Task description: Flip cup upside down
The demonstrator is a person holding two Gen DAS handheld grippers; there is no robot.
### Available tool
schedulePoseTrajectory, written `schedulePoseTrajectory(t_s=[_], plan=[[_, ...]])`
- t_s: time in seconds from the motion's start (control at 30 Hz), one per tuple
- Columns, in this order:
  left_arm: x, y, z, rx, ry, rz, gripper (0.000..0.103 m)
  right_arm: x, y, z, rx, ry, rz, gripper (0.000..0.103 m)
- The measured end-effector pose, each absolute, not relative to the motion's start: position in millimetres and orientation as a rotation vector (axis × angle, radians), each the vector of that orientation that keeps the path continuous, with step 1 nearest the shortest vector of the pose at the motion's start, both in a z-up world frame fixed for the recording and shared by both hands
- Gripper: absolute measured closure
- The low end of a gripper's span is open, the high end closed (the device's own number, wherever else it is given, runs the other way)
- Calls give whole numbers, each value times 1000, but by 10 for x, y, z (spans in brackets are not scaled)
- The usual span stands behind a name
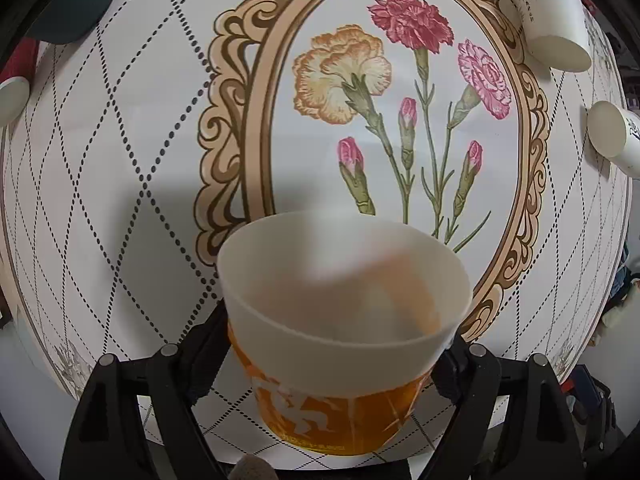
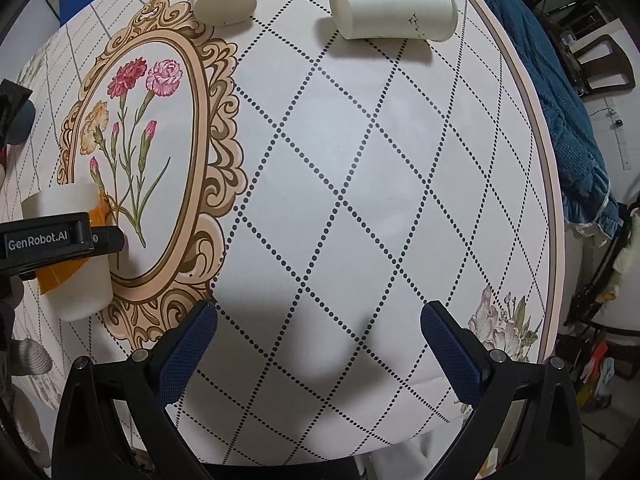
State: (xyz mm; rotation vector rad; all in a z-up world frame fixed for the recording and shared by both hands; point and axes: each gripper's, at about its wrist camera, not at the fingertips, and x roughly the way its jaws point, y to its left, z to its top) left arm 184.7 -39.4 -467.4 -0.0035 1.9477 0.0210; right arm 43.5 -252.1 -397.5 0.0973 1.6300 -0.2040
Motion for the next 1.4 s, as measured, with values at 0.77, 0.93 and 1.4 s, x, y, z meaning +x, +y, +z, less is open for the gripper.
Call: schedulePoseTrajectory(t_s=[0.77,0.93,1.4], plan=[[1103,424,-2987,111,1656,55,18,127,-1850,-3263,96,1583,53,0],[1049,710,-2774,114,1656,113,18,17,-1388,-3151,79,1559,116,0],[897,1184,-3381,54,1684,293,10,-253,-152,-3280,-1369,1111,689,0]])
